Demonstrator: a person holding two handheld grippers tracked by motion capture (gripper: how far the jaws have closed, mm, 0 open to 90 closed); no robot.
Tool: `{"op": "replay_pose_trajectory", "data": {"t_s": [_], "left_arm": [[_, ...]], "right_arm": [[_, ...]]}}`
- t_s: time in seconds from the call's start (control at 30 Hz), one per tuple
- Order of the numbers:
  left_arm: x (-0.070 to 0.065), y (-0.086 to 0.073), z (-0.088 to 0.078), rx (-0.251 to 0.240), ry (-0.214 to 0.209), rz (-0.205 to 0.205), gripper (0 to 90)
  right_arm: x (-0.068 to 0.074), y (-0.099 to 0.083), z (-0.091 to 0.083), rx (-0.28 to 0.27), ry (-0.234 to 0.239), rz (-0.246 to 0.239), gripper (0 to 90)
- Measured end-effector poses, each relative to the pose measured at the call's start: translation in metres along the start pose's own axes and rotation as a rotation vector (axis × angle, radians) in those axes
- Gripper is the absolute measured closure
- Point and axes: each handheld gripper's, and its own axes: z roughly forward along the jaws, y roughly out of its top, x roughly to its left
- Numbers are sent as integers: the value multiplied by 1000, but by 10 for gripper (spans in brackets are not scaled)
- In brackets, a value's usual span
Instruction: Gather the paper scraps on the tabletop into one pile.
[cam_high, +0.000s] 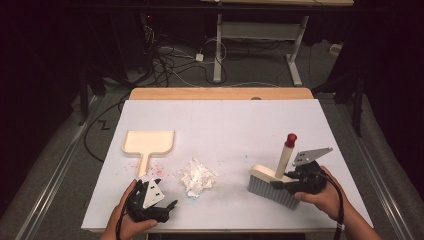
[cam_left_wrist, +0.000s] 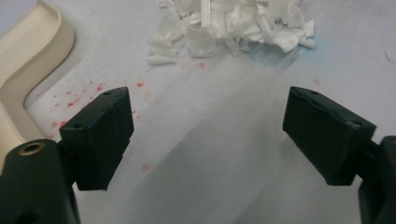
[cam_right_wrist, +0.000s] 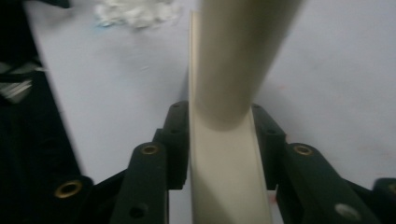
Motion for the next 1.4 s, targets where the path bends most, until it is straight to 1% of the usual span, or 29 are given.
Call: {"op": "replay_pose_trajectory", "data": {"t_s": [0.03,0.1,0.13,0.17,0.2,0.23,0.3,0.33,0.4,0.47,0.5,0.53,0.6,0.63,0.67,0.7,0.73,0.8,0.83,0.87,0.9,0.97,1.0,1.03,1.1,1.17,1.2,1.27,1.4], "left_arm": [[-1,0,1,8,-5,-8,155],[-1,1,3,19,-7,0,155],[-1,1,3,21,-9,3,155],[-1,2,4,16,-5,12,155],[-2,2,5,22,-11,5,155],[-2,3,5,19,-7,15,155],[-4,3,5,22,-17,10,155],[-5,3,5,25,-18,14,155],[-5,3,5,25,-19,18,155],[-5,3,4,21,-13,24,155],[-4,2,4,24,-17,16,155],[-4,2,3,21,-17,12,155],[-3,1,3,17,-13,2,155],[-3,1,2,15,-13,-2,155],[-3,0,1,13,-9,-2,155],[-3,0,0,7,0,7,155],[-4,0,-1,6,-5,-2,155],[-4,0,-4,-6,6,-1,155],[-3,0,-5,-17,17,4,155],[-3,0,-6,-20,17,-9,155],[-3,0,-7,-26,26,-11,155],[-3,0,-8,-39,36,-15,155],[-3,0,-9,-43,41,-13,155],[-4,-1,-11,-45,53,-8,155],[-4,-2,-13,-51,57,-6,155],[-4,-2,-14,-57,69,-7,155],[-4,-2,-14,-62,70,-13,155],[-3,-1,-14,-59,75,-12,155],[-2,0,-12,-59,78,-9,155]], "right_arm": [[-5,3,2,14,-9,-4,615],[-14,9,6,46,-58,-28,576],[-18,11,9,65,-62,-36,571],[-22,13,12,78,-54,-39,559],[-25,15,15,90,-65,-53,538],[-25,18,18,101,-84,-73,528],[-26,22,24,116,-93,-116,520],[-26,25,28,123,-95,-141,513],[-25,30,32,129,-111,-193,475],[-24,32,35,124,-150,-215,416],[-24,33,35,124,-167,-220,395],[-24,33,34,110,-194,-215,374],[-25,33,29,56,-264,-213,355],[-26,32,26,28,-282,-216,338],[-26,31,22,-8,-291,-198,319],[-26,30,19,-37,-306,-185,308],[-26,28,16,-67,-337,-178,298],[-22,19,9,-123,-369,-185,293],[-20,13,5,-154,-396,-183,285],[-19,7,2,-175,-422,-179,273],[-16,0,-2,-203,-447,-169,276],[-13,-15,-11,-264,-450,-124,277],[-10,-22,-15,-292,-460,-109,277],[-6,-28,-18,-307,-485,-92,276],[2,-40,-24,-347,-497,-74,270],[9,-50,-27,-365,-531,-67,256],[12,-54,-29,-376,-524,-64,255],[17,-60,-30,-386,-539,-62,249],[20,-67,-31,-398,-538,-74,241]]}}
